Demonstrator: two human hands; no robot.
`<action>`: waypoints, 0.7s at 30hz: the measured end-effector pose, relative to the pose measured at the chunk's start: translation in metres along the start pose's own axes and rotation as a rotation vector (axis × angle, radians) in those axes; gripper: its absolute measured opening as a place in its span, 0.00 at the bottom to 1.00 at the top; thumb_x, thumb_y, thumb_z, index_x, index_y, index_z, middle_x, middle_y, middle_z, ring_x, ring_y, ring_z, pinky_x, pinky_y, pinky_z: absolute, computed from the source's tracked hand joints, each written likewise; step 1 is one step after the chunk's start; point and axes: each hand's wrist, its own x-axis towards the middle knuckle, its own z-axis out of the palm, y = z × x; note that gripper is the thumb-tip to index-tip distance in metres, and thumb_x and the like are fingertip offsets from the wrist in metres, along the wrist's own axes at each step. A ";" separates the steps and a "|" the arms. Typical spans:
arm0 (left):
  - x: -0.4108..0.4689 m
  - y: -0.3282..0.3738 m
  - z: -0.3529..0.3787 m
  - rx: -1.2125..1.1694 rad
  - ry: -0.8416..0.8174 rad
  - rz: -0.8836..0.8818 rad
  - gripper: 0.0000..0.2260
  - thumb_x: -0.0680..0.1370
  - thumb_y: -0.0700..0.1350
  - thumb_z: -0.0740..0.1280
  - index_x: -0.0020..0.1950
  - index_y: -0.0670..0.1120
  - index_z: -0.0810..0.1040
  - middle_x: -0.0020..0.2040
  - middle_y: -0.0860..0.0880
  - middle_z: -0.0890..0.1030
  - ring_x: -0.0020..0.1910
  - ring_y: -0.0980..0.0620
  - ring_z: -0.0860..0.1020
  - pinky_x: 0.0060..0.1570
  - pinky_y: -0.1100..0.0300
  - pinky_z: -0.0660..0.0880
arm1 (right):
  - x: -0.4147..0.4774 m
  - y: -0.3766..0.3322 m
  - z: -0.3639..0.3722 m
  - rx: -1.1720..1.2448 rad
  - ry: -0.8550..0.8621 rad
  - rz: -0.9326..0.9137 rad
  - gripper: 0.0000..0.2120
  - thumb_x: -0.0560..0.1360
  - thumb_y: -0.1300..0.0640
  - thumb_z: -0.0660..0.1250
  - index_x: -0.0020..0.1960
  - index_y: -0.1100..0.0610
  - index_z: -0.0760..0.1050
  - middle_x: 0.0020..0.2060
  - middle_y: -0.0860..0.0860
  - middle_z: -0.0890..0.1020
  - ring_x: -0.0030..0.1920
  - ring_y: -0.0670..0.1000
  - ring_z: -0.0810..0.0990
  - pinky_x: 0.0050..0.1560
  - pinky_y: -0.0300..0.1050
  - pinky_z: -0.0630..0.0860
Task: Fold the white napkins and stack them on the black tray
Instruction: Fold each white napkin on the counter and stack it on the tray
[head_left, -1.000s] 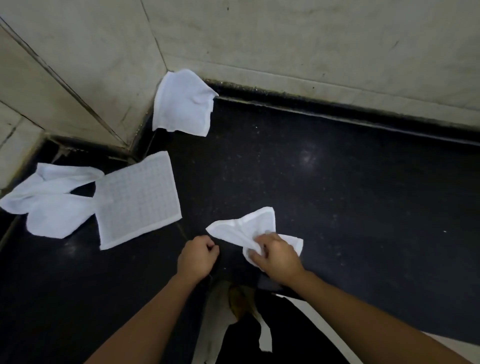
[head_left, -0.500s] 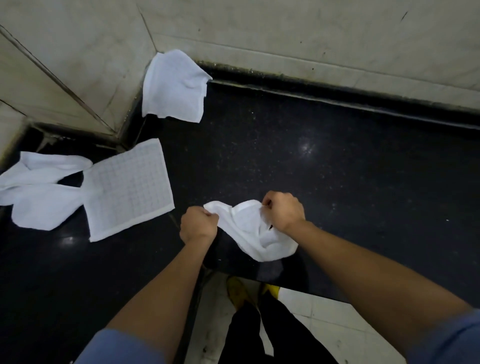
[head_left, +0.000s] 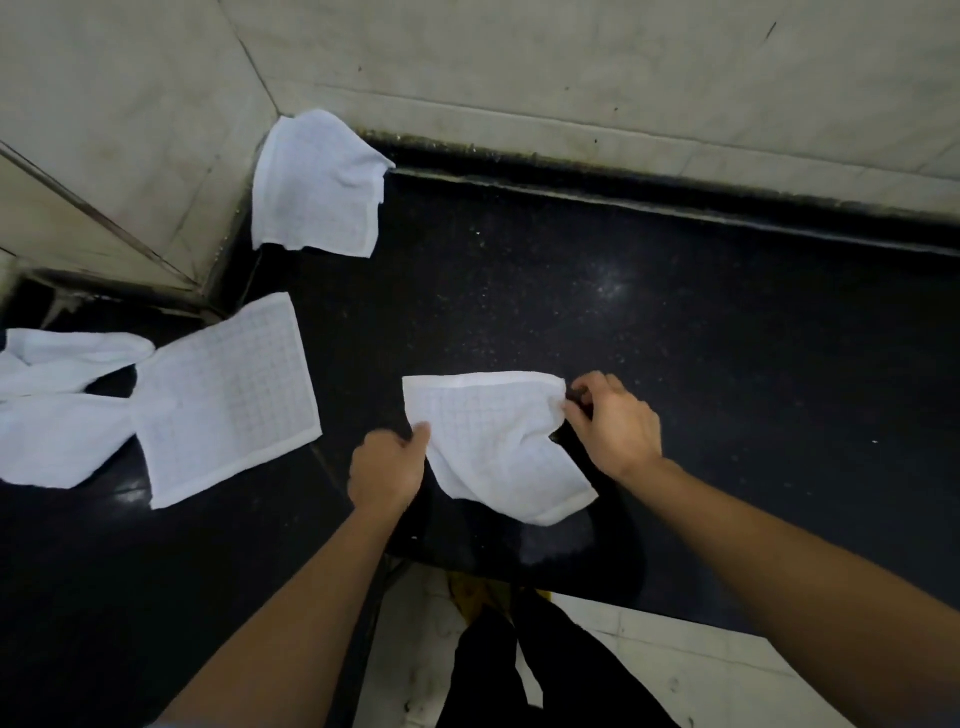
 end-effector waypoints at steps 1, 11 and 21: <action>-0.011 -0.007 0.002 -0.016 -0.092 -0.052 0.22 0.73 0.61 0.67 0.33 0.43 0.77 0.31 0.46 0.81 0.33 0.47 0.80 0.40 0.54 0.79 | -0.010 0.005 -0.001 -0.023 -0.032 0.019 0.16 0.76 0.38 0.60 0.55 0.49 0.72 0.49 0.47 0.79 0.46 0.53 0.80 0.45 0.49 0.76; -0.038 -0.001 0.028 -0.227 -0.058 -0.026 0.10 0.71 0.42 0.72 0.32 0.42 0.76 0.32 0.49 0.77 0.33 0.52 0.75 0.34 0.59 0.74 | -0.064 0.010 0.021 0.091 -0.159 0.113 0.11 0.74 0.43 0.65 0.41 0.50 0.73 0.39 0.46 0.78 0.41 0.51 0.78 0.41 0.47 0.72; -0.036 -0.045 0.010 -0.220 -0.007 0.022 0.14 0.73 0.43 0.71 0.53 0.43 0.70 0.45 0.45 0.76 0.43 0.46 0.77 0.41 0.49 0.79 | -0.084 0.016 0.034 0.079 -0.302 0.072 0.08 0.75 0.47 0.67 0.42 0.49 0.71 0.36 0.46 0.80 0.39 0.49 0.79 0.41 0.46 0.76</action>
